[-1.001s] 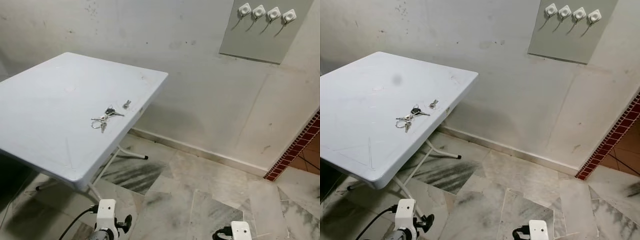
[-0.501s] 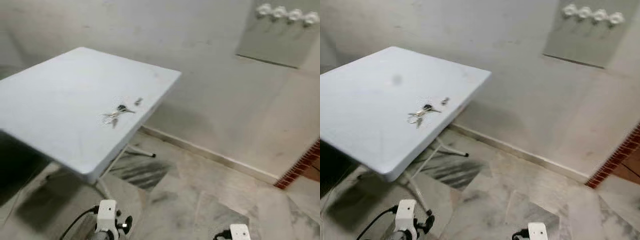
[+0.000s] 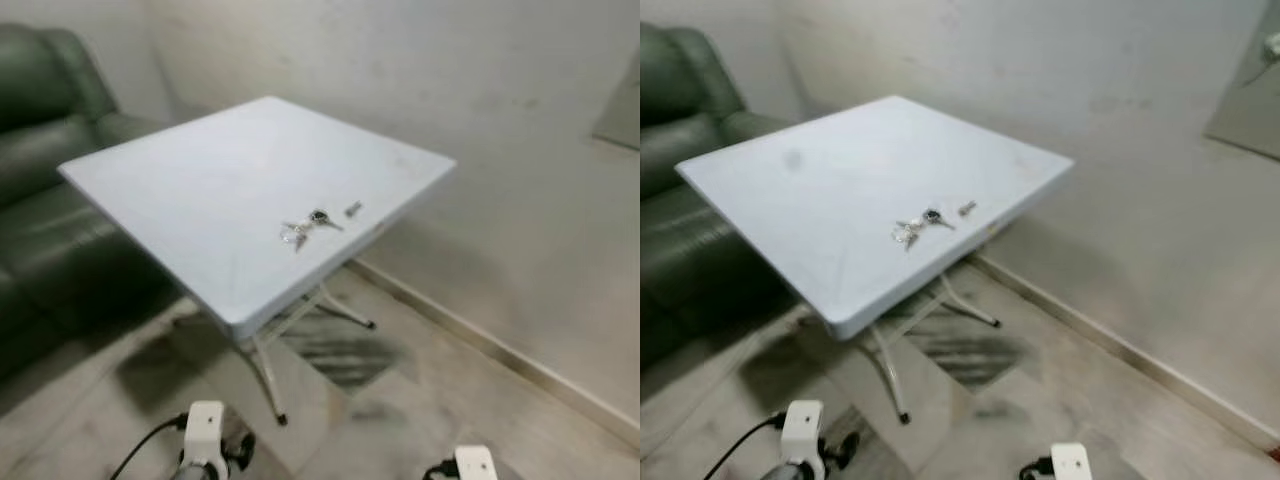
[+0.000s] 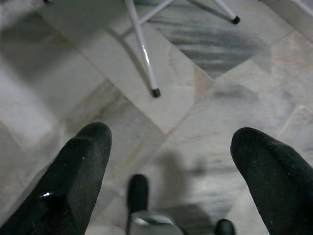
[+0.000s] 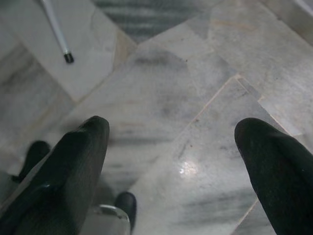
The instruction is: Hang keys on a hook
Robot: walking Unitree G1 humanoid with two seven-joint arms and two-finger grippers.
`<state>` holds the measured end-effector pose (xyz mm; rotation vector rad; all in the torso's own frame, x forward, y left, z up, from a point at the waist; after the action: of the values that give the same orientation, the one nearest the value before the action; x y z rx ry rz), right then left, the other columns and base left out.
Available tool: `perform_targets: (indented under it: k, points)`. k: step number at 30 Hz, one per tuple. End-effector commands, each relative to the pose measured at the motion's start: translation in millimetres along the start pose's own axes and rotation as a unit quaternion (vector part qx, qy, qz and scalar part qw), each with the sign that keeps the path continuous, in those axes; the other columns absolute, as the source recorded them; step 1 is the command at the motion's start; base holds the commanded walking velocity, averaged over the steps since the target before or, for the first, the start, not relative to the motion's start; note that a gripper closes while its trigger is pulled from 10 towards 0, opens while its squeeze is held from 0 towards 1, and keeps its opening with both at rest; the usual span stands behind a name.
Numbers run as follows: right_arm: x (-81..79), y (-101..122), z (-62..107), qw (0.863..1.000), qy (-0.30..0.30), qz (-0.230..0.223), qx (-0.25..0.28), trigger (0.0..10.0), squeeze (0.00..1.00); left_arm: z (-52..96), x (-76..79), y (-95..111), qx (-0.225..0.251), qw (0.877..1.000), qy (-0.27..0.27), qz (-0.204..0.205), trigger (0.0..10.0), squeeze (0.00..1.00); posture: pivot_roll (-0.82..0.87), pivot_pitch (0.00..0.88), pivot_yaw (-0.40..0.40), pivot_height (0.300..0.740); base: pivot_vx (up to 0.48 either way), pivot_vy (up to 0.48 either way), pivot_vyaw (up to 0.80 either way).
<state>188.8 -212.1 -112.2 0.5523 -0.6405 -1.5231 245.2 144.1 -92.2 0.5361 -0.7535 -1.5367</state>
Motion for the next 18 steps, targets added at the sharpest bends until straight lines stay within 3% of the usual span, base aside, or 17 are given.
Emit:
perform_targets:
  k: [1,18]
  points:
    - [-3.9,6.2,-2.4,1.000,0.005,-0.002,0.007,10.0,0.00,1.8,-8.0,-2.9,-0.006,1.000,0.011,-0.005,10.0,0.00,0.00,0.000,-0.024,0.740,0.000,0.000,0.80]
    - [-7.5,14.7,-5.5,1.000,0.005,-0.014,0.018,10.0,0.00,1.0,-9.7,1.7,0.002,1.000,0.016,0.006,10.0,0.00,0.00,0.000,-0.022,0.740,0.000,0.000,0.80]
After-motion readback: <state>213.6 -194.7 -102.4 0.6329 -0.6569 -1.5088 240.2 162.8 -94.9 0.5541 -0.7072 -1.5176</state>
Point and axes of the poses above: a point about 5 cm out from each wrist's last joint towards the gripper, its own z axis pointing back from the gripper into the wrist, its own y axis along the axis of the wrist's last joint, x = y × z, the point moved 4 cm from there along -z, pointing out of the wrist towards the gripper, and after that the axes turned 4 degrees about -z, right-handed, at the moved point
